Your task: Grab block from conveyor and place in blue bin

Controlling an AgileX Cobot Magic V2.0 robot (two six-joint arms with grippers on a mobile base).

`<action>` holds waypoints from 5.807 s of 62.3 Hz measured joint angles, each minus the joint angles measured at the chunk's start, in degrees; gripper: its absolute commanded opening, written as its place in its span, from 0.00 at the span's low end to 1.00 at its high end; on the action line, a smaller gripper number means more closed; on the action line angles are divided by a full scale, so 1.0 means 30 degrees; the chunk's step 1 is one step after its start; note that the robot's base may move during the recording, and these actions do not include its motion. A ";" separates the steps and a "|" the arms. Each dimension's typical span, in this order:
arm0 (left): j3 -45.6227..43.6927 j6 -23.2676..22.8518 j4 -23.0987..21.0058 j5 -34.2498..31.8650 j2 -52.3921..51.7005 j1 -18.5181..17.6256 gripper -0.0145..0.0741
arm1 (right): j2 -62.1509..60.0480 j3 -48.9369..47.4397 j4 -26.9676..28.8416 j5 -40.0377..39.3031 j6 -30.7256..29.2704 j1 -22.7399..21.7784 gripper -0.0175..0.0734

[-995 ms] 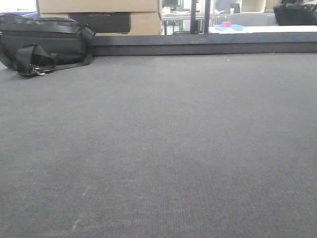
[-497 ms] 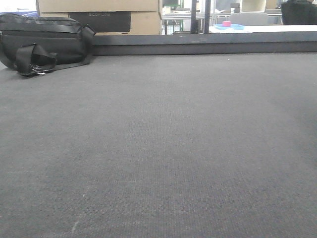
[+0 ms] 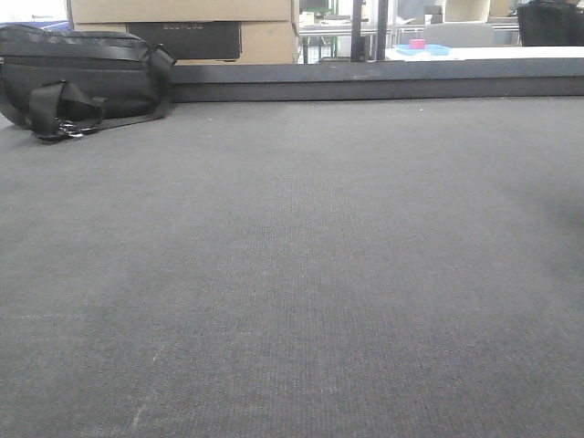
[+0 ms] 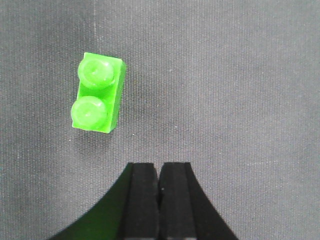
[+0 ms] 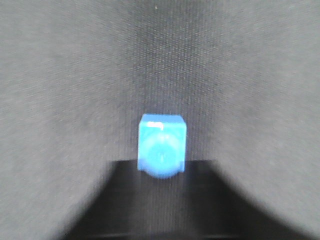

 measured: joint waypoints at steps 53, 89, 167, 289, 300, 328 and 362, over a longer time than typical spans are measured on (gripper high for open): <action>-0.0910 0.0786 -0.0253 0.0797 0.0433 0.0782 0.04 | 0.2990 -0.0321 -0.0034 -0.0238 0.0137 0.0000 0.02; -0.2602 0.6264 -0.0151 0.0345 0.4662 0.2543 0.26 | -0.0423 -0.0497 0.0805 -0.0429 0.0189 0.0000 0.02; -0.1838 0.6375 -0.0258 -0.2469 0.7899 0.2543 0.56 | -0.0423 -0.0497 0.0830 -0.1253 0.0189 0.0000 0.02; 0.2144 -0.0957 -0.1184 -1.3829 -0.2505 -0.0368 0.04 | -0.9616 0.5798 0.0830 -1.3148 0.0189 0.0000 0.02; 0.5957 -0.1002 -0.0852 -1.7240 -0.5156 -0.1534 0.04 | -1.3049 0.8904 0.0830 -1.5961 0.0189 0.0000 0.02; 1.1456 -0.1040 -0.0418 -1.6152 -1.4659 0.2502 0.04 | -1.8392 1.0189 0.0929 -1.3144 0.0189 0.0000 0.02; 1.1500 -0.1040 0.0330 -1.6571 -1.8152 0.1421 0.04 | -2.1664 0.9978 0.1012 -1.4471 0.0189 0.0000 0.02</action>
